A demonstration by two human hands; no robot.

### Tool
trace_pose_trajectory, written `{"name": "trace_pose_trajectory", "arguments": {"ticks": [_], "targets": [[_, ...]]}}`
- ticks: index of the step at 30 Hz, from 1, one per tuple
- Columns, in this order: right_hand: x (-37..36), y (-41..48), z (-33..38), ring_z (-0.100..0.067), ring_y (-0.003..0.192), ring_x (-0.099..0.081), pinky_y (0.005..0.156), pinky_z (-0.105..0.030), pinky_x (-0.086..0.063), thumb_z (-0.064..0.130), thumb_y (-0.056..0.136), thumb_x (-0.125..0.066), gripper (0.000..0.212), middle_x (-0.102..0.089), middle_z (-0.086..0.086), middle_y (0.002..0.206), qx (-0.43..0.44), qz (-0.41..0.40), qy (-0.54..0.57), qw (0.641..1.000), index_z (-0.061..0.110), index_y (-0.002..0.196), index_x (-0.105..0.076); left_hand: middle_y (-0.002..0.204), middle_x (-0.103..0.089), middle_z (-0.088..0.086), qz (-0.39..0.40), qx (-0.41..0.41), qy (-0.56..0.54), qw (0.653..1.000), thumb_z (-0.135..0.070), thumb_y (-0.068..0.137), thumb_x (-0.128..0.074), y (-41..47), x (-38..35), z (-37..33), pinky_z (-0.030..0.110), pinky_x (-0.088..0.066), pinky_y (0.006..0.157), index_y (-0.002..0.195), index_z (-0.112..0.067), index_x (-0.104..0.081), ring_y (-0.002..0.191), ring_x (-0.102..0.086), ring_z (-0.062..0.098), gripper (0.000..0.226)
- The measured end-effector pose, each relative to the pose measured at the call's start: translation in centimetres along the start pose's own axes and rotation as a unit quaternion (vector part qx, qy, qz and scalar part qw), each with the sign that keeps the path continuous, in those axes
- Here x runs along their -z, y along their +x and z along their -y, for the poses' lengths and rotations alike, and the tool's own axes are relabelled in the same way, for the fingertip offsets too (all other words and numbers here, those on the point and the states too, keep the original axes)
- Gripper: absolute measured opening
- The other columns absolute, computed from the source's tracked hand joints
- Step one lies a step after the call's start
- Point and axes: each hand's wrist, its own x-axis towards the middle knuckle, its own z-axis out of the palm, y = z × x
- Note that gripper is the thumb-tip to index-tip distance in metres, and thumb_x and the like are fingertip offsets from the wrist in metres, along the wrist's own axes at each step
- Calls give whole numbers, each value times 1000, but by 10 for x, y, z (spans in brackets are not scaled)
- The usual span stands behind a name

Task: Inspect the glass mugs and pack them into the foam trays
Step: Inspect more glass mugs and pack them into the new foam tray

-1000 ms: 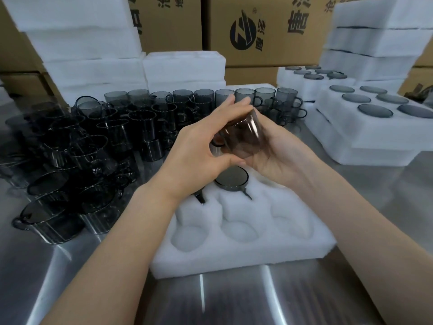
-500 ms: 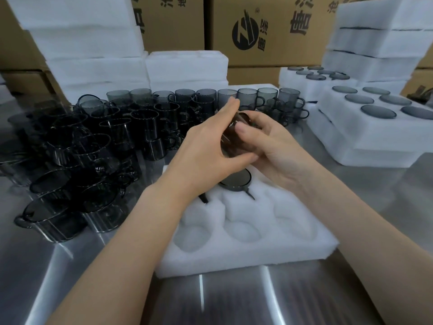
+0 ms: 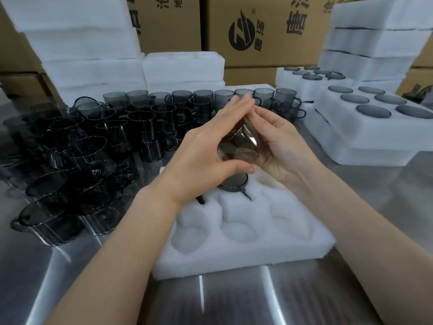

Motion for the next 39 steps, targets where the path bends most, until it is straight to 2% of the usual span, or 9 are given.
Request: {"name": "trace_pose_trajectory", "arguments": {"ticks": [5,9,17,20,22,27,31,35,39], "targets": [[0,1,-2,-20,81,-72,61,-34,-59,26,100,-50,25,-74,-7,91,24,-42,-26,999,14,107,-70,152,-34,-8,-18,-5,6,1000,-16,69,-86,1,-3,0,8,-21,112,147,-18,-39,142,-28,0,91],[-1,-1,2,-26,109,-66,83,-42,-56,35,101,-47,37,-68,-12,119,-3,31,-46,998,14,128,-61,152,-43,-5,-73,28,-8,997,-26,71,-86,0,0,5,18,-30,113,145,-23,-44,139,-37,-1,85],[0,-3,9,-28,105,-63,88,-34,-52,20,85,-60,50,-66,-17,120,5,23,-81,996,2,131,-56,130,-55,-20,-113,63,-64,990,-33,75,-79,1,0,8,26,-43,107,139,-27,-47,122,-54,1,71],[8,-3,12,-41,121,-57,100,-52,-48,21,94,-54,47,-58,-20,135,-9,66,-116,991,10,139,-50,129,-59,-7,-117,89,-97,984,-19,74,-79,1,-1,8,30,-50,100,136,-21,-52,114,-61,8,67],[14,-2,16,-45,123,-55,94,-60,-50,39,101,-44,46,-54,-18,139,-37,96,-129,986,17,141,-48,126,-60,-4,-120,69,-74,988,-15,70,-81,1,1,8,30,-51,99,128,-23,-55,114,-61,10,64],[23,1,28,-41,107,-66,73,-48,-59,71,88,-35,66,-63,-14,129,-130,103,-109,980,30,138,-52,126,-56,2,-101,-37,-4,994,4,70,-79,0,0,4,27,-42,106,120,-8,-60,122,-54,14,54],[22,0,29,-31,76,-70,59,-30,-58,51,80,-64,52,-69,-21,107,-141,105,-152,973,12,114,-66,127,-57,7,-84,-88,36,992,10,71,-75,1,-1,4,23,-36,109,119,-3,-61,125,-51,15,52],[30,-4,39,-32,97,-69,75,-41,-58,18,78,-67,40,-70,-14,111,-40,62,-213,974,11,117,-63,133,-49,-9,-64,-22,15,998,10,76,-65,0,1,8,16,-31,110,137,-20,-48,129,-45,4,70],[40,-21,54,-27,90,-66,81,-38,-55,13,66,-76,45,-71,-1,108,-19,109,-421,900,28,108,-67,122,-56,-12,-66,83,28,994,0,85,-64,-1,0,18,25,-43,102,125,-21,-60,111,-55,7,45]]}}
